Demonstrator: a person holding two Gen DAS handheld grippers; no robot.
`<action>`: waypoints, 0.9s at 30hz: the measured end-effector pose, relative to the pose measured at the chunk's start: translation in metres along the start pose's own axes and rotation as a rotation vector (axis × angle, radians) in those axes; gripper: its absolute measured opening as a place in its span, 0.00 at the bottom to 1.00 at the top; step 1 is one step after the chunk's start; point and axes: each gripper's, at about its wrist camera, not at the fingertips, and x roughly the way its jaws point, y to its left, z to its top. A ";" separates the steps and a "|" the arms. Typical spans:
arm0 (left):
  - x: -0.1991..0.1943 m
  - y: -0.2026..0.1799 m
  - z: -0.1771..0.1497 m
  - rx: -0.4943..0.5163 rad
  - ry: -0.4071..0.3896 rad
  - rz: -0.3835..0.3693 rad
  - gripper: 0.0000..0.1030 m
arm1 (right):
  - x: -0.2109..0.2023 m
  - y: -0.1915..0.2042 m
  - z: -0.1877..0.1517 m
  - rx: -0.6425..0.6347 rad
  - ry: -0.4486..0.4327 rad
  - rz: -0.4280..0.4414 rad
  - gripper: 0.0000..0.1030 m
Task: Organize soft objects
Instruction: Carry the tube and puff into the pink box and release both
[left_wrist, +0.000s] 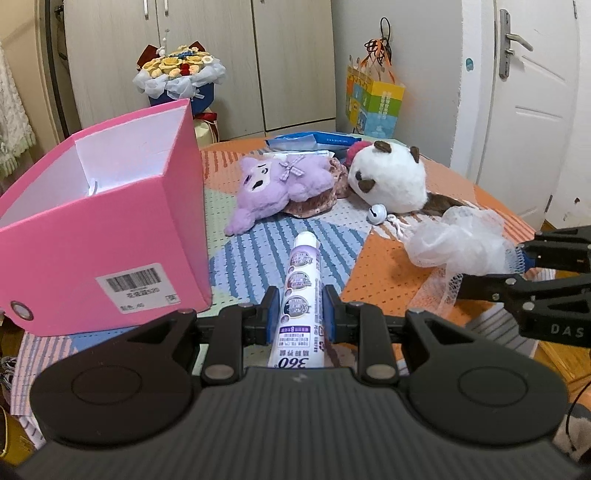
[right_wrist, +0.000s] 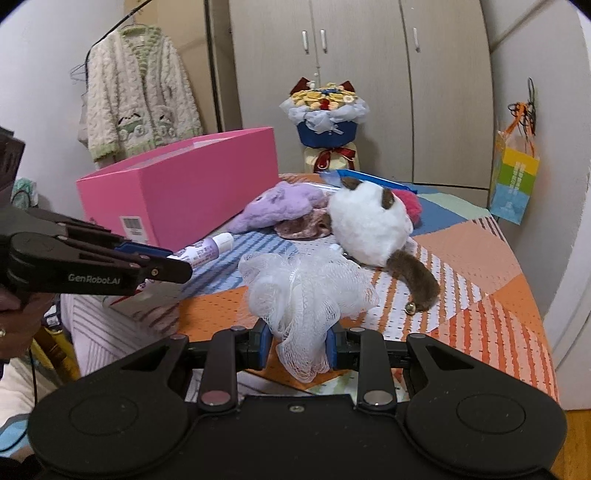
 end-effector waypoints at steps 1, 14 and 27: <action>-0.003 0.000 0.000 0.006 -0.002 0.002 0.23 | -0.002 0.002 0.001 -0.008 0.005 0.007 0.32; -0.025 0.006 0.007 0.041 -0.009 0.022 0.23 | -0.015 0.022 0.017 -0.097 0.057 0.091 0.32; -0.087 0.025 0.019 0.080 0.048 0.010 0.23 | -0.028 0.055 0.061 -0.203 0.148 0.239 0.32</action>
